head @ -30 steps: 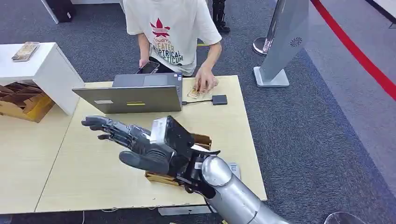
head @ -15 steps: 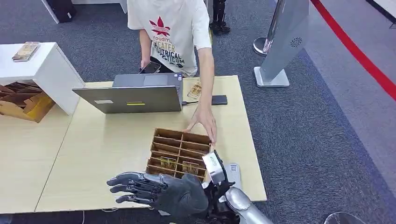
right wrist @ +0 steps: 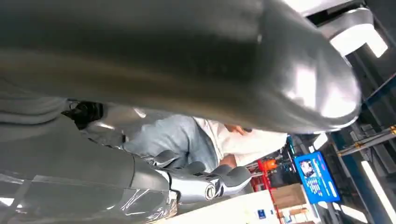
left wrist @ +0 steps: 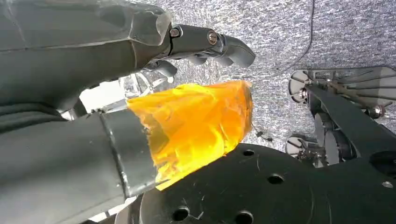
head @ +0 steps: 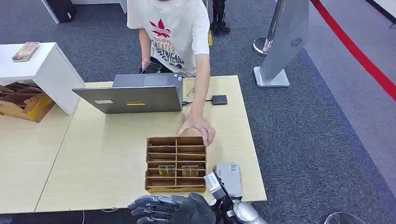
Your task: Pass the card to the sensor for recognition and then transmit it.
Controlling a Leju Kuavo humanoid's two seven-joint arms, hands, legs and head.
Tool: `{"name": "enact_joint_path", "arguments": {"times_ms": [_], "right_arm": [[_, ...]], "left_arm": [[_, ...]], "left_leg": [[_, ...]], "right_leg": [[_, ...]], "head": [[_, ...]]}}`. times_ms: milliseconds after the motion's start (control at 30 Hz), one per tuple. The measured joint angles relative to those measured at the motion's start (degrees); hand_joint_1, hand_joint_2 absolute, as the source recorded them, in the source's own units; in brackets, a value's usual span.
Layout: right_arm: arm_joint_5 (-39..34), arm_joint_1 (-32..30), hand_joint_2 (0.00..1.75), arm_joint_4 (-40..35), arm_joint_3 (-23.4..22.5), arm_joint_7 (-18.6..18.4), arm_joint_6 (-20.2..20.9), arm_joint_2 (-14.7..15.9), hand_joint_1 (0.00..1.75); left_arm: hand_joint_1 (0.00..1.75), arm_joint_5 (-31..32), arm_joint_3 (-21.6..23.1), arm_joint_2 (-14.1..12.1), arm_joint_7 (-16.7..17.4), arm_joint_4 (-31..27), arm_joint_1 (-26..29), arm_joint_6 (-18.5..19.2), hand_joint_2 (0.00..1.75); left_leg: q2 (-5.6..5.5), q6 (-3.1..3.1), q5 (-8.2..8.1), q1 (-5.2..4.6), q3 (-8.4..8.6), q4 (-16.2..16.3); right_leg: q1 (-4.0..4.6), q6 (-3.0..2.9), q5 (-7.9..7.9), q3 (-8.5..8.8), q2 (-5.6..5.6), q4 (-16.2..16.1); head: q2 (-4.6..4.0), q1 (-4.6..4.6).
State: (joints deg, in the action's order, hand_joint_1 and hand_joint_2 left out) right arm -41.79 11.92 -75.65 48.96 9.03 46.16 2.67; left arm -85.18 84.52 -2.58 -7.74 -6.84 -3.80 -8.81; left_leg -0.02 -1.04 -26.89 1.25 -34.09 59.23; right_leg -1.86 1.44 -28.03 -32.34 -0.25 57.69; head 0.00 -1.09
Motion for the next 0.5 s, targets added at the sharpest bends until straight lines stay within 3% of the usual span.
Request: {"name": "enact_joint_path", "arguments": {"times_ms": [500], "right_arm": [[0.7, 0.0, 0.0, 2.1, 0.9, 0.1, 1.5, 0.0, 0.0]], "left_arm": [[0.0, 0.1, 0.0, 0.0, 0.1, 0.0, 0.0, -0.1, 0.0]], "left_leg": [[0.0, 0.0, 0.0, 0.0, 0.0, 0.0]], "right_leg": [[0.0, 0.0, 0.0, 0.0, 0.0, 0.0]], "head": [[0.0, 0.0]]}}
